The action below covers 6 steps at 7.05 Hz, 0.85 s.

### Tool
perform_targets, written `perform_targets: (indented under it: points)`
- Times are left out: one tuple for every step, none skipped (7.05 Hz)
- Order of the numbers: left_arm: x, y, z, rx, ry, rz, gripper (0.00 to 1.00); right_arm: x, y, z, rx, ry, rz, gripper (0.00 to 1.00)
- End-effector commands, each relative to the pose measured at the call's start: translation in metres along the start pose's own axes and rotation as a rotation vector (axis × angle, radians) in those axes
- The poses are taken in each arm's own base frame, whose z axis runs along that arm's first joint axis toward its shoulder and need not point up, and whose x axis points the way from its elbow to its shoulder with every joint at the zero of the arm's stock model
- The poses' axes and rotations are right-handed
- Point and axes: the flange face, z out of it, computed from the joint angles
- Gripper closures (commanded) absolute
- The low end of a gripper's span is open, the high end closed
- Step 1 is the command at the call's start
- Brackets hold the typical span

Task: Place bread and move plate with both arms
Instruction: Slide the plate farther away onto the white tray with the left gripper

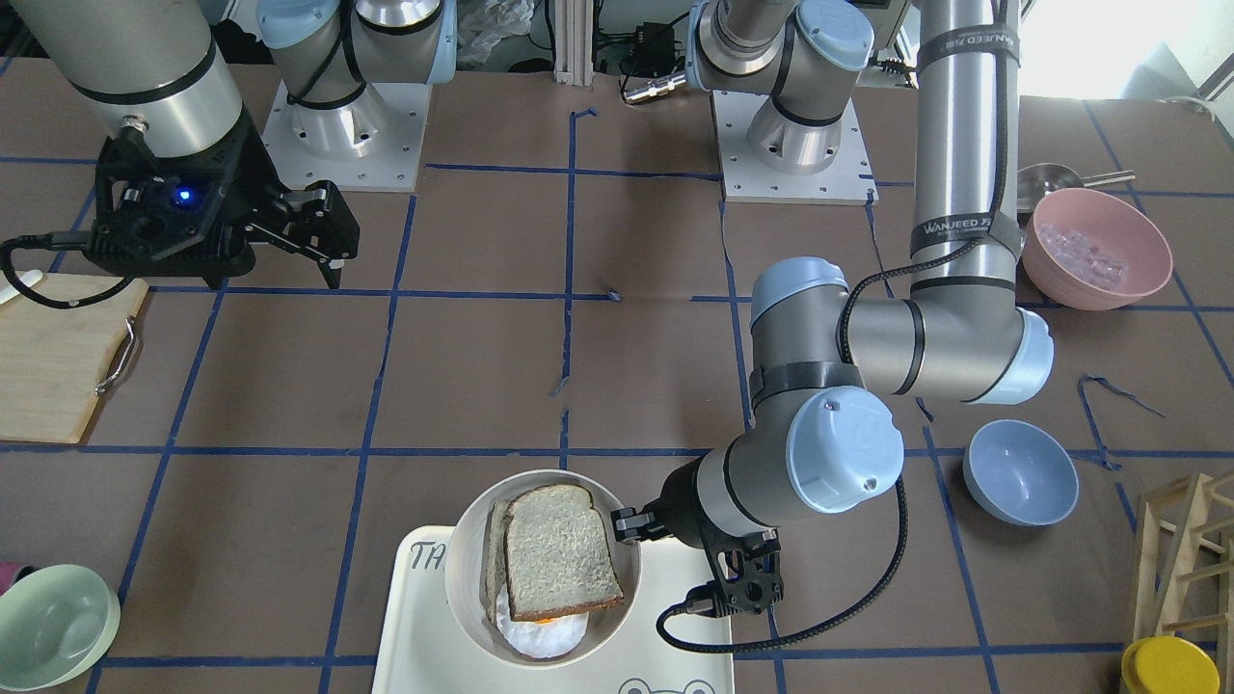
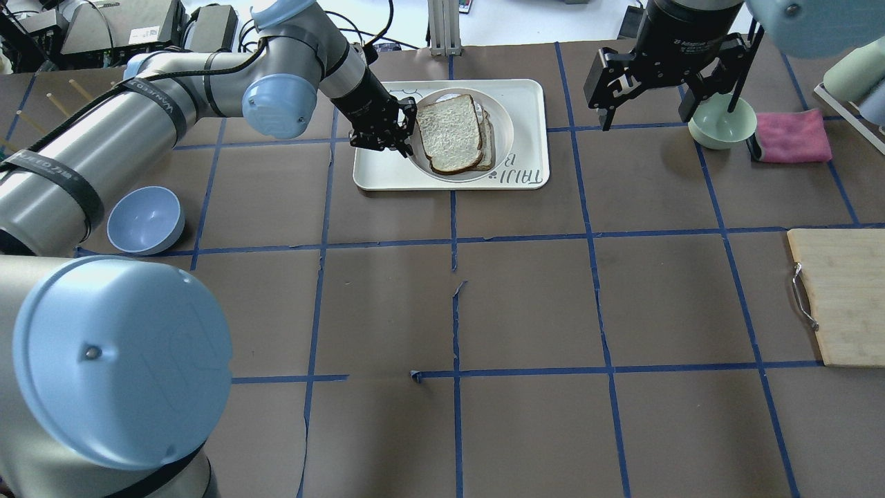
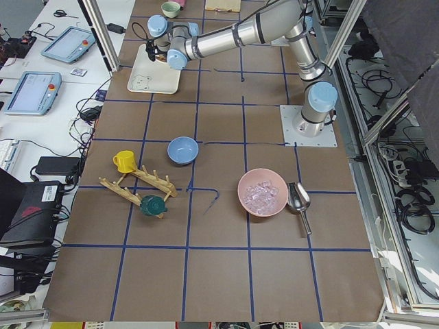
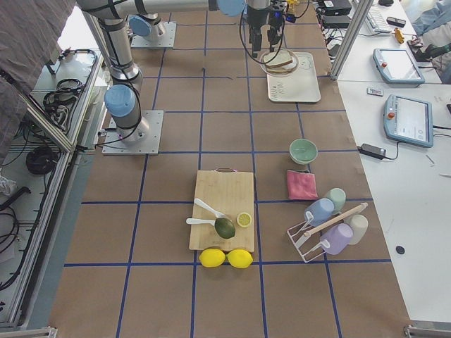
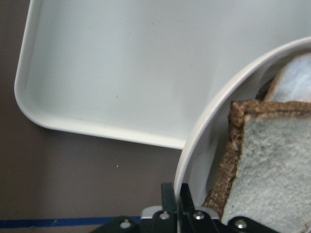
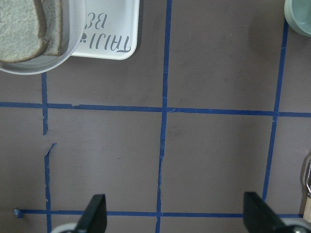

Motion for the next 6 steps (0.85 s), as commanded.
perform_targets:
  points:
    - [0.005,-0.04,0.02,0.013,0.009,0.01,1.0,-0.001,0.0,0.0,0.0,-0.001,-0.003,0.0]
    - [0.005,-0.053,0.03,0.015,0.012,0.011,1.0,0.001,0.0,0.0,0.0,-0.001,0.0,0.0]
    - [0.0,-0.057,0.042,0.001,0.005,0.004,1.0,0.001,0.0,0.0,0.0,0.001,0.002,0.0]
    - [-0.004,-0.054,0.051,-0.015,0.0,-0.002,1.0,0.001,0.0,0.0,0.0,-0.001,0.0,0.0]
    - [-0.009,-0.051,0.058,-0.029,-0.007,0.01,1.0,0.001,0.0,0.001,-0.002,-0.001,0.0,0.0]
    - [-0.012,-0.051,0.063,-0.036,-0.011,0.019,0.87,0.0,0.0,0.001,-0.002,-0.002,0.002,0.0]
